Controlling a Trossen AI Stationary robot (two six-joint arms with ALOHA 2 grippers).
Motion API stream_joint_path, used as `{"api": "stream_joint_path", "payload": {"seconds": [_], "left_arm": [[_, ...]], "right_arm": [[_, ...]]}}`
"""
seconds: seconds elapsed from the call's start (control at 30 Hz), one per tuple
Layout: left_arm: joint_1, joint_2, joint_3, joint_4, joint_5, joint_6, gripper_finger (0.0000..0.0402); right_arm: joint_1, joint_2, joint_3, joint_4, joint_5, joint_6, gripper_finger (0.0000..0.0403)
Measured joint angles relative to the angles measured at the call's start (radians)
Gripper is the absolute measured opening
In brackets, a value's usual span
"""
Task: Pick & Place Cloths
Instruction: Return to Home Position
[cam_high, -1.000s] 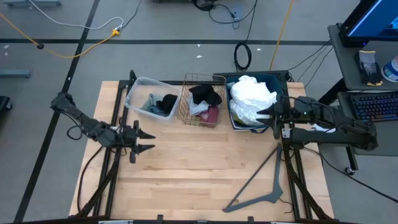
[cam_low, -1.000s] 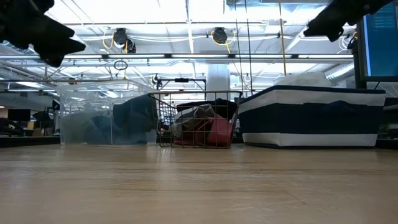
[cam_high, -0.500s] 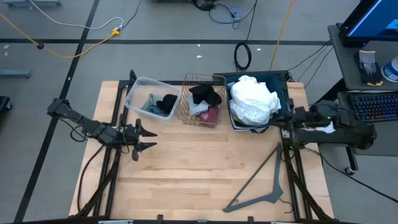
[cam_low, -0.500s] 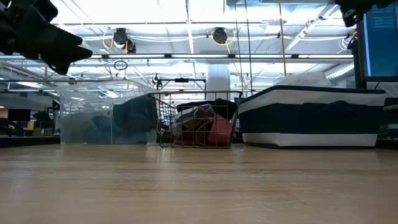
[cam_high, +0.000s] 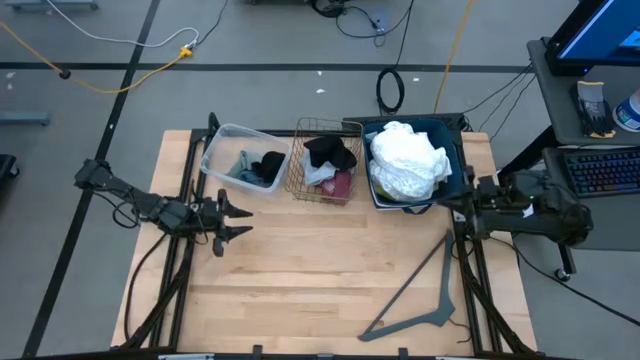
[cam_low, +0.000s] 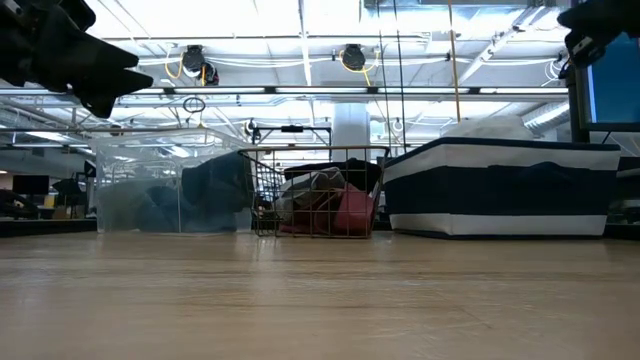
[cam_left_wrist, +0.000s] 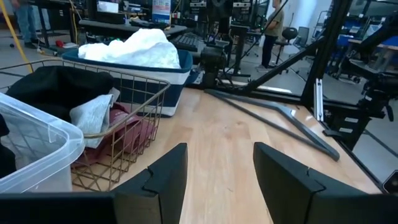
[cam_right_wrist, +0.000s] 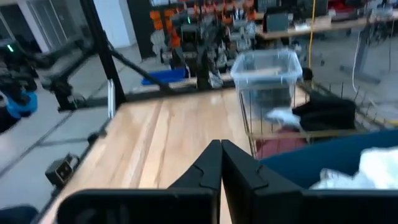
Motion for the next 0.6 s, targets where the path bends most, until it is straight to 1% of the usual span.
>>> {"api": "stream_joint_path", "payload": {"seconds": [0.13,0.23,0.47,0.6], "left_arm": [[0.000,0.000,0.000,0.001,0.000,0.001,0.0184],[0.000,0.000,0.000,0.010,0.003,0.001,0.0184],[0.000,0.021,0.000,0.070,0.081,0.006,0.0184],[0.000,0.073,0.000,0.104,0.080,-0.004,0.0184]], "right_arm": [[0.000,0.000,-0.012,0.031,0.013,-0.006,0.0001],[0.000,0.001,-0.083,0.108,0.029,0.006,0.0001],[0.000,0.048,-0.275,0.320,0.002,0.012,0.0000],[0.000,0.046,-0.323,0.405,0.003,-0.019,0.0000]]}}
